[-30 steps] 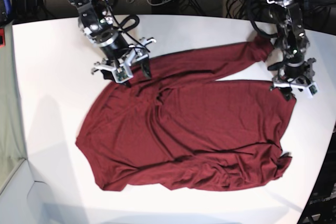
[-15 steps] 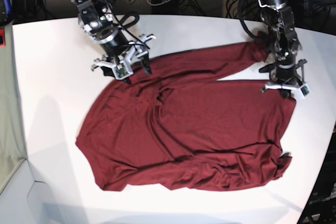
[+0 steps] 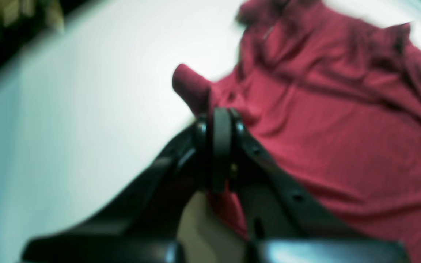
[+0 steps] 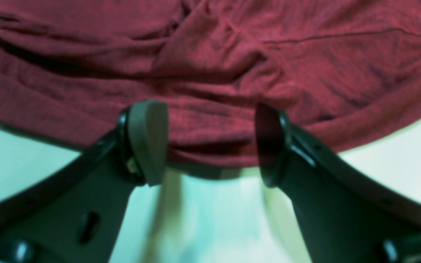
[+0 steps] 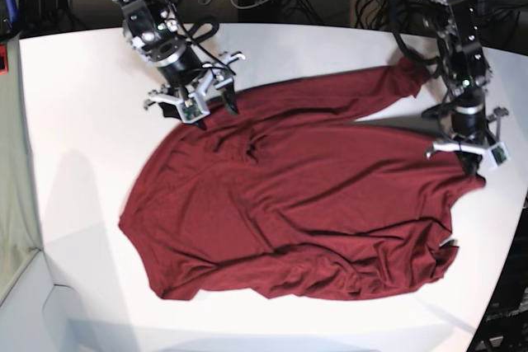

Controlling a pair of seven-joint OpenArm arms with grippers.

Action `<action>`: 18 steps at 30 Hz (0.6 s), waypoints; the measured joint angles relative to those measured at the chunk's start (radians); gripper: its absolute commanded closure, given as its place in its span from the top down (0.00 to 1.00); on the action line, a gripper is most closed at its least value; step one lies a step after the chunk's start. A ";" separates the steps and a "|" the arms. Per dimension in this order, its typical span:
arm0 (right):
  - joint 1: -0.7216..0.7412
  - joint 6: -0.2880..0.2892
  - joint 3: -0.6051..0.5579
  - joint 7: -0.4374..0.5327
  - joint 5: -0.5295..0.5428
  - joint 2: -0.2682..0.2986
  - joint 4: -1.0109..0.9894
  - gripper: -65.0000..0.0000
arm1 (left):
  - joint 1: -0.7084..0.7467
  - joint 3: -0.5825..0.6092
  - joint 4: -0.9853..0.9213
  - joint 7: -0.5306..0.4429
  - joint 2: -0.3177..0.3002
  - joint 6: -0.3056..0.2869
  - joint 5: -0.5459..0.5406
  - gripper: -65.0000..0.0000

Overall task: Layout the t-shirt on the table in an organized manner, then fold the t-shirt properly
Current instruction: 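Grasp the shirt edge near the sleeve with the left gripper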

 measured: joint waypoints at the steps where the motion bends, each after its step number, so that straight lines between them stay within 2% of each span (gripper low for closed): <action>1: 0.000 0.000 0.000 -0.001 0.000 0.000 0.000 0.59 | -0.018 -0.001 0.000 0.004 0.002 0.000 0.039 0.00; 4: -0.003 0.000 0.000 -0.001 -0.003 0.002 0.000 0.59 | -0.084 0.044 -0.051 0.003 0.009 0.010 0.139 0.00; 7: -0.003 0.000 0.000 -0.004 -0.003 0.002 0.000 0.59 | -0.134 0.150 -0.118 0.003 0.023 -0.007 0.227 0.01; 11: 0.000 0.000 0.000 -0.003 -0.003 0.003 0.000 0.59 | -0.175 0.301 -0.196 0.010 0.026 -0.001 0.315 0.01; 14: 0.000 0.000 -0.002 -0.001 -0.003 0.011 0.000 0.59 | -0.202 0.369 -0.231 0.009 0.027 -0.001 0.349 0.01; 18: -0.003 0.000 -0.002 -0.004 -0.003 0.022 0.020 0.59 | -0.204 0.386 -0.246 0.002 0.025 -0.001 0.351 0.01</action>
